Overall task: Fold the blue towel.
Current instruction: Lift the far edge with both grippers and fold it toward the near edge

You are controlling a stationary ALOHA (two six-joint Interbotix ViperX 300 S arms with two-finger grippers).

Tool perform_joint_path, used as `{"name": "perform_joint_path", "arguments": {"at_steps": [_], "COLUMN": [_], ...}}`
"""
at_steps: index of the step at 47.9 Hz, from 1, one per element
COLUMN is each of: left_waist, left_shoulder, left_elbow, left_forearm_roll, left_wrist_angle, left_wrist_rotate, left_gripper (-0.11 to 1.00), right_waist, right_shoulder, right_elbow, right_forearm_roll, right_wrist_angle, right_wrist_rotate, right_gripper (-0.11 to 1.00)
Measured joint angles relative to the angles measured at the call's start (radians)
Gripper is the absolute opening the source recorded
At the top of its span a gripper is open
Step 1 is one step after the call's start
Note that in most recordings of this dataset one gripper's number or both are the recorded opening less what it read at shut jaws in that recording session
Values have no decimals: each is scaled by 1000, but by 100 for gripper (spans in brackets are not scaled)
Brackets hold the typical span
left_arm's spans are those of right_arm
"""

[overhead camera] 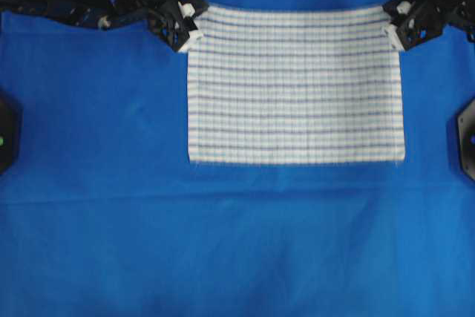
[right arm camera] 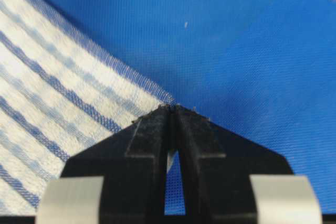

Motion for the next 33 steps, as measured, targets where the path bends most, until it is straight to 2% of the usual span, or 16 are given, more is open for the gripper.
{"name": "perform_joint_path", "arguments": {"at_steps": [9, 17, 33], "left_waist": [-9, -51, -178], "left_shoulder": [-77, -143, -268], "left_elbow": [2, 25, 152], "left_forearm_roll": [0, 0, 0], "left_wrist_angle": [41, 83, 98], "left_wrist_rotate": [18, 25, 25], "left_gripper": [2, 2, 2], "right_waist": [34, 89, 295], "right_shoulder": [-137, -268, -508], "right_elbow": [6, 29, 95], "right_forearm_roll": [2, 17, 46], "right_wrist_angle": [97, 198, 385], "right_wrist_rotate": [8, 34, 138], "right_gripper": [6, 6, 6]}}
